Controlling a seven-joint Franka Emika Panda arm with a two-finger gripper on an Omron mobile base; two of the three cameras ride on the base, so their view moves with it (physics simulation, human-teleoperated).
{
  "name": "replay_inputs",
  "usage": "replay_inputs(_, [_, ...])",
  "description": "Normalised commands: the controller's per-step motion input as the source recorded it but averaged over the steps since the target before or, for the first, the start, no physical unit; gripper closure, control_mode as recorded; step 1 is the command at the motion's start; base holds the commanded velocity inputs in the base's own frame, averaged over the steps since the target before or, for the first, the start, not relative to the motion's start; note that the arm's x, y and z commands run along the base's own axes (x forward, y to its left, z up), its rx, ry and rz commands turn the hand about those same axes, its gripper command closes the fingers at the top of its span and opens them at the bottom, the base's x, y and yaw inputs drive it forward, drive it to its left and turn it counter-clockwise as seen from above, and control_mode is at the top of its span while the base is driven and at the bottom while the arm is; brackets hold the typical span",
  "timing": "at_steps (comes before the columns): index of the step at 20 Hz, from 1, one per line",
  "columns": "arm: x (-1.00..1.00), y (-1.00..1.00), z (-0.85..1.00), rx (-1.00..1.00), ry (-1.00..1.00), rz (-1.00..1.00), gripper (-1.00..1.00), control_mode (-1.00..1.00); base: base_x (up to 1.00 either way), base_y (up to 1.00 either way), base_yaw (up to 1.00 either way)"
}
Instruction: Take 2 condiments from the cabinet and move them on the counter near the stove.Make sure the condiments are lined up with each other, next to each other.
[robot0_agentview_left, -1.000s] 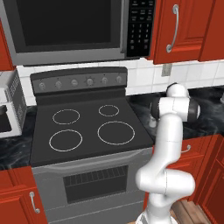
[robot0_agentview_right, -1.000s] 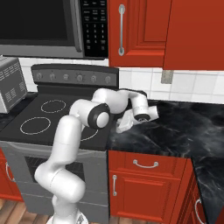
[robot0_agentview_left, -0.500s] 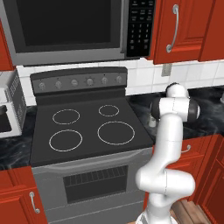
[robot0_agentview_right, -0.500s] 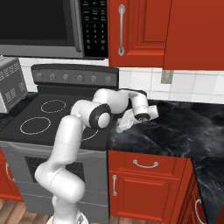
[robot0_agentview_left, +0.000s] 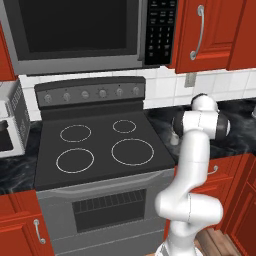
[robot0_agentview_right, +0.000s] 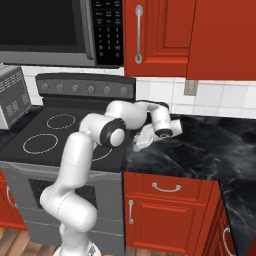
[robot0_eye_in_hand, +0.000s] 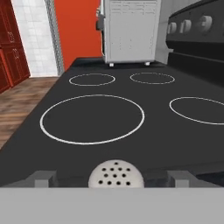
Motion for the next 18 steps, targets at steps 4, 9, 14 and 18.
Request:
replay_inputs(4, [-0.12, -0.02, 0.31, 0.0, 0.0, 0.0, -1.0, -1.0, 0.0, 0.0, 0.0])
replay_inputs(9, [-0.23, -0.01, 0.36, 0.0, -0.01, 0.0, -1.0, -1.0, 0.0, 0.0, 0.0])
replay_inputs(14, [-0.62, 0.09, 0.4, 0.0, -0.08, 0.0, -1.0, -1.0, 0.0, 0.0, 0.0])
replay_inputs(18, [-0.71, 0.37, 0.57, 0.0, -0.08, 0.0, -1.0, -1.0, 0.0, 0.0, 0.0])
